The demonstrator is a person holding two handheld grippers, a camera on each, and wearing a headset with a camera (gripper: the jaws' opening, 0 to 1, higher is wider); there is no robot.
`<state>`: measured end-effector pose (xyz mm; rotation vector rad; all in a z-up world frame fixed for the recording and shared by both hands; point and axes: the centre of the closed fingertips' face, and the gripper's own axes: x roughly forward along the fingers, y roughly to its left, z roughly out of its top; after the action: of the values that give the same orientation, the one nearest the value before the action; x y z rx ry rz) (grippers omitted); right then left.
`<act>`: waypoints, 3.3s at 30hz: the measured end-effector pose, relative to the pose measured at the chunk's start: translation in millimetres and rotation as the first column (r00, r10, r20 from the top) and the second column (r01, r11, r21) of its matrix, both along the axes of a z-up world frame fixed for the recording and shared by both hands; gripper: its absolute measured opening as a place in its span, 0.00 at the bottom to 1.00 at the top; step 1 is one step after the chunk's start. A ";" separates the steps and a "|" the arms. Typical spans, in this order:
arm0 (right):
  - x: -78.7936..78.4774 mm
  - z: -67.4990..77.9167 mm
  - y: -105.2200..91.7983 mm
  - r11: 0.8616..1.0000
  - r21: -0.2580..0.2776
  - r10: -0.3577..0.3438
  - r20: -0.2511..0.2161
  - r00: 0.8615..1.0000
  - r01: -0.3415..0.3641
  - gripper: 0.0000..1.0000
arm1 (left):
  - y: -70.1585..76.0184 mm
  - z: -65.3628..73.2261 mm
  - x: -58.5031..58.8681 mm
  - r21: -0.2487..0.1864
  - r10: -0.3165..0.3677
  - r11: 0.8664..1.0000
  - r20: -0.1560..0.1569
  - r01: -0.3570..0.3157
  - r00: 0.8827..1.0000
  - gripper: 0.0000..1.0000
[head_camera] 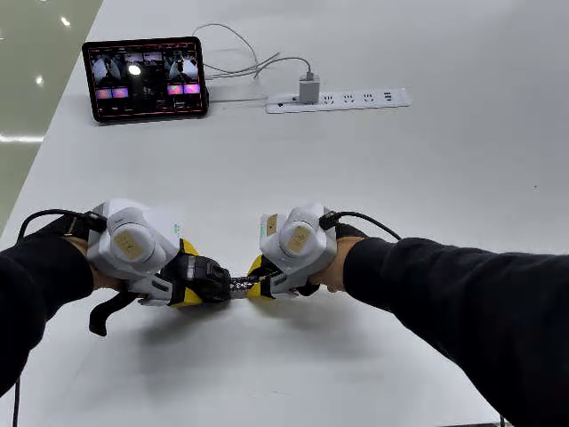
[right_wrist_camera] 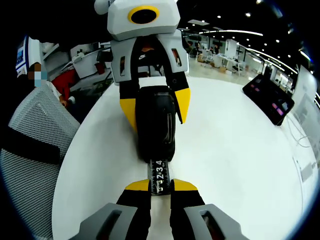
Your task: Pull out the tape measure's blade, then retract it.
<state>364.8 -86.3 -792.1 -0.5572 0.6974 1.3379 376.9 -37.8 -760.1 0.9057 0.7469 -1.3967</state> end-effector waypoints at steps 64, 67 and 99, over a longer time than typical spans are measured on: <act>-4.3 -1.4 -37.7 0.999 -0.023 -0.044 -0.009 0.999 0.044 0.10 | -0.1 0.1 -0.4 0.009 0.001 1.000 -0.001 -0.001 1.000 0.30; -4.9 -1.4 -39.8 0.999 -0.023 -0.047 -0.013 0.999 0.046 0.10 | -0.1 0.0 -0.4 0.009 0.001 1.000 -0.001 -0.001 1.000 0.30; -7.8 -1.2 -56.8 0.998 -0.028 -0.056 -0.015 0.998 0.056 0.10 | -0.5 0.5 -1.6 0.013 -0.002 1.000 -0.002 0.002 1.000 0.30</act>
<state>357.0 -143.1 -793.2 -0.5455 0.7399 1.2834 375.4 -38.4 -759.7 0.9156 0.7579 -1.3956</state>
